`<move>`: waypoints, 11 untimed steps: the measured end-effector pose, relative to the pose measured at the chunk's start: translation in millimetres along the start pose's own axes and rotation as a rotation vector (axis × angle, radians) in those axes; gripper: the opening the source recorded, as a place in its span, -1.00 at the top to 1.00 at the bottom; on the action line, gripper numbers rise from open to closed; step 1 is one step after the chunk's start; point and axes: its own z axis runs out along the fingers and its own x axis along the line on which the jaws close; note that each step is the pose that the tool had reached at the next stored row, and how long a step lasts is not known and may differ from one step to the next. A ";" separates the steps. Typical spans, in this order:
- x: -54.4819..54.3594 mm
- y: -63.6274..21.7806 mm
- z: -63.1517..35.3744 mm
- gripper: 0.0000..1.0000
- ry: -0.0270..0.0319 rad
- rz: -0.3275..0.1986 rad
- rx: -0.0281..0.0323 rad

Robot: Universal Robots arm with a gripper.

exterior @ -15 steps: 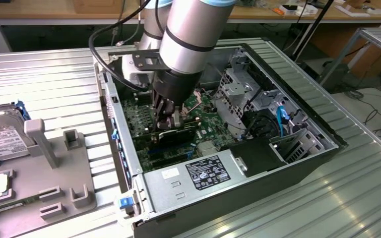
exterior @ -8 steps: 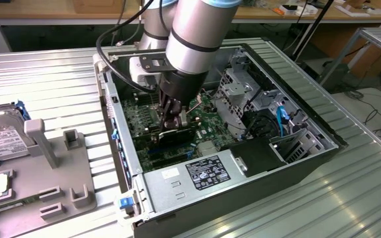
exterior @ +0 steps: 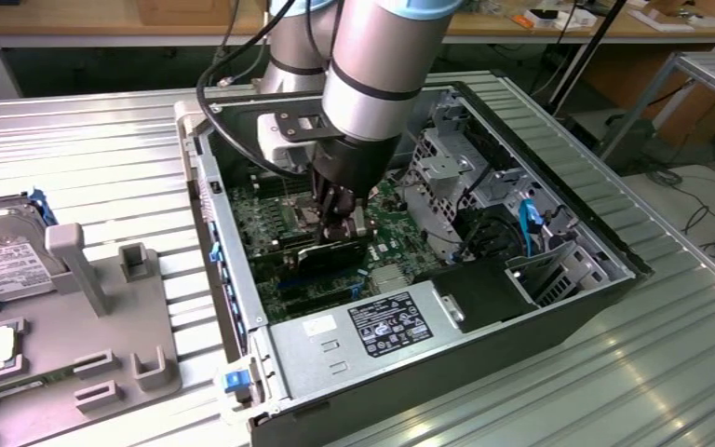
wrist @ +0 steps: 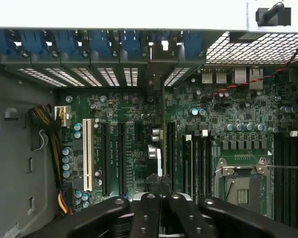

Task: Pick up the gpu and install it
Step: 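Press down on the gpu until it lock into place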

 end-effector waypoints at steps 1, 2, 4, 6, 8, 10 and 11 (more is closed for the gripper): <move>0.0 0.0 0.0 0.79 0.0000 0.000 0.0001; -0.1 0.0 0.1 0.79 -0.0001 0.000 0.0002; -0.1 -0.1 1.2 0.79 -0.0003 0.000 0.0003; 0.2 -0.3 4.4 0.79 0.0000 0.000 0.0006; 0.4 -0.5 8.4 0.79 -0.0002 0.000 0.0014; 0.4 -0.5 9.2 0.79 0.0000 0.000 0.0015; 0.4 -0.5 9.2 0.79 0.0000 0.000 0.0015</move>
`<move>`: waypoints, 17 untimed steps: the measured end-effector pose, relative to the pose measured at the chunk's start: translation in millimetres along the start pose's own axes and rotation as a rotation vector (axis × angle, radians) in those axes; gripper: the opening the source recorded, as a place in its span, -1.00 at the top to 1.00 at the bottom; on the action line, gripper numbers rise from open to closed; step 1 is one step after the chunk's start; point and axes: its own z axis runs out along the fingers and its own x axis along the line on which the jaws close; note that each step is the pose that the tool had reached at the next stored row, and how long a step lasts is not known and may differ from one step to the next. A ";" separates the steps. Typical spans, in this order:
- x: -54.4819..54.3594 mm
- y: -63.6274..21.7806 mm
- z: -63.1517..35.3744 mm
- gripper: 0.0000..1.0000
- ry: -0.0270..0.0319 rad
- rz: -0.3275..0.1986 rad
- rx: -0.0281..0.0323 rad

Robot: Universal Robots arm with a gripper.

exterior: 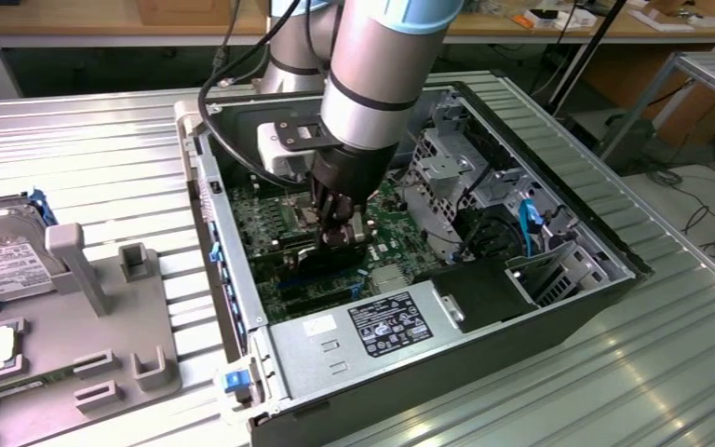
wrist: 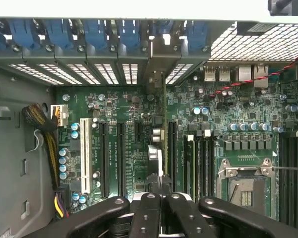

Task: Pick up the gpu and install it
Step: 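Press down on the gpu until it lock into place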

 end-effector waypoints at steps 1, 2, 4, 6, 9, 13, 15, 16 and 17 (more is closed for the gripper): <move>0.0 0.0 0.0 0.79 0.0000 0.000 0.0000; 0.0 0.0 0.0 0.79 0.0000 0.000 0.0000; 0.0 0.0 0.1 0.79 -0.0001 0.000 0.0000; 0.0 0.4 1.3 0.79 -0.0004 0.000 0.0005; 0.2 1.0 2.6 0.79 0.0002 0.000 0.0007; 0.3 1.2 4.6 0.79 0.0019 0.000 0.0006; 0.3 1.3 5.4 0.79 0.0023 0.000 0.0007; 0.3 1.3 5.5 0.79 0.0025 0.000 0.0007; 0.3 1.4 5.6 0.79 0.0028 0.000 0.0008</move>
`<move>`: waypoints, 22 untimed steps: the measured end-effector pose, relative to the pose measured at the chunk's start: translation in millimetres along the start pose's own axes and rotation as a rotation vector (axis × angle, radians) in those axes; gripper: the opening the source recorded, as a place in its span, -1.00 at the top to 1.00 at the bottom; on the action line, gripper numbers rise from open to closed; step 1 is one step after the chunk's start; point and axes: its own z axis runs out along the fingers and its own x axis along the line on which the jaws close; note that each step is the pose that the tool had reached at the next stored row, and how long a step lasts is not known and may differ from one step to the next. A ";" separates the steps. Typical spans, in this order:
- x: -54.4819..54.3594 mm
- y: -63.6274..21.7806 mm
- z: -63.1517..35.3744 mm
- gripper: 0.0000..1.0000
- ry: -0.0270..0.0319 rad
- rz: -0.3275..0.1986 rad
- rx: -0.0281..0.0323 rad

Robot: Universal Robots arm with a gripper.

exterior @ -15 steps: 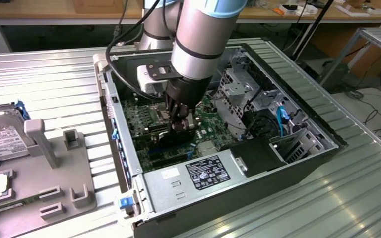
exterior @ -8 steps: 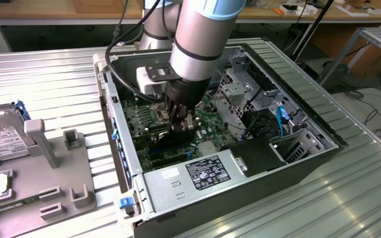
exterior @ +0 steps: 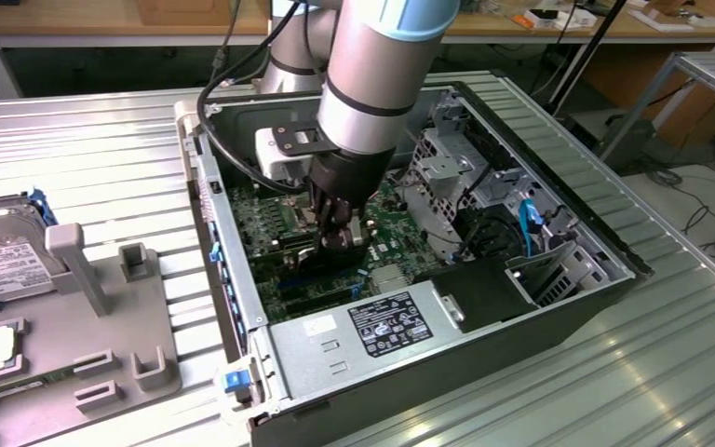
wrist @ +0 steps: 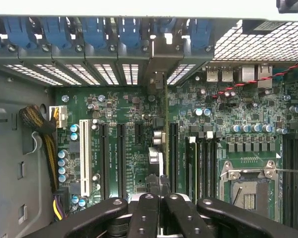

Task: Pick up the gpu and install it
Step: 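Press down on the gpu until it lock into place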

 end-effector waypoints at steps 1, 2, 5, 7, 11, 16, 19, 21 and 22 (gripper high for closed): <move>0.0 0.0 0.2 0.79 -0.0001 0.000 0.0000; 0.0 0.1 0.6 0.79 -0.0002 0.000 0.0002; 0.1 0.3 1.6 0.79 0.0002 0.000 0.0003; 0.1 0.5 1.9 0.79 0.0002 0.000 0.0004; 0.2 1.1 3.5 0.79 0.0001 0.000 0.0010; -0.2 1.6 -4.0 0.79 -0.0001 0.000 -0.0021; -0.3 1.9 -6.5 0.79 -0.0008 0.000 -0.0034; -0.5 5.3 -10.7 0.79 -0.0039 0.000 -0.0037; -0.5 7.5 -11.7 0.79 -0.0057 0.000 -0.0038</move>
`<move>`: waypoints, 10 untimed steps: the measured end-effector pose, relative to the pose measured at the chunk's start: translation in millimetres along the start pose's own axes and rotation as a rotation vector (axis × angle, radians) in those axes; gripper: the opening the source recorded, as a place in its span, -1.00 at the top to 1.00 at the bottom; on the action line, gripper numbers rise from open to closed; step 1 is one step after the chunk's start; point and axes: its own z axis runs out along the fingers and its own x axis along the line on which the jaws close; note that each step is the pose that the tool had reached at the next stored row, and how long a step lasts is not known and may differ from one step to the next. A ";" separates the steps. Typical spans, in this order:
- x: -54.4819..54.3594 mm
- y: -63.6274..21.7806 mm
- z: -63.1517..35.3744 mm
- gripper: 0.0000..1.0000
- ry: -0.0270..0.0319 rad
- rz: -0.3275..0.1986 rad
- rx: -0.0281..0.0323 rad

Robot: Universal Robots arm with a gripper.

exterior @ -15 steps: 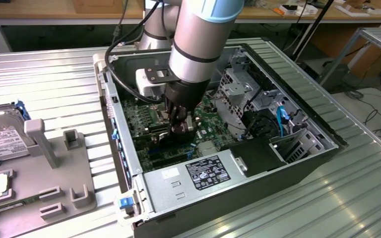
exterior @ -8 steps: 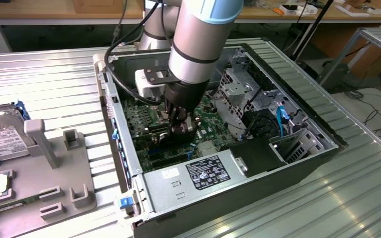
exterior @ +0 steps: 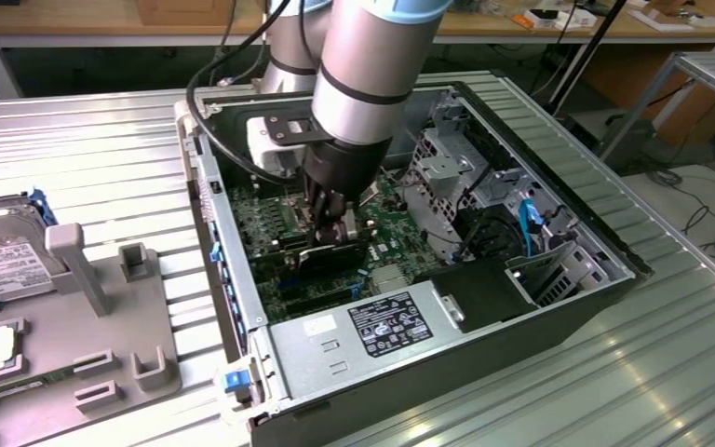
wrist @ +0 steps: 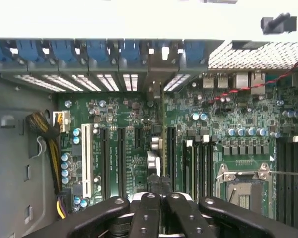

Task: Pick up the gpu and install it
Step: 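Press down on the gpu until it lock into place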

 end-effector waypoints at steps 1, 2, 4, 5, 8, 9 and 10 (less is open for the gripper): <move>0.0 3.0 -1.4 0.79 -0.0018 0.000 -0.0005; -0.1 7.6 -3.7 0.79 -0.0041 0.000 -0.0013; -0.2 14.5 -6.0 0.79 -0.0074 0.000 -0.0018; -0.3 17.3 -6.7 0.79 -0.0085 0.000 -0.0019; -0.4 25.7 -9.5 0.79 -0.0111 0.000 -0.0026; -0.4 28.0 -10.8 0.79 -0.0118 0.000 -0.0030; -0.5 30.5 -12.4 0.79 -0.0128 0.000 -0.0036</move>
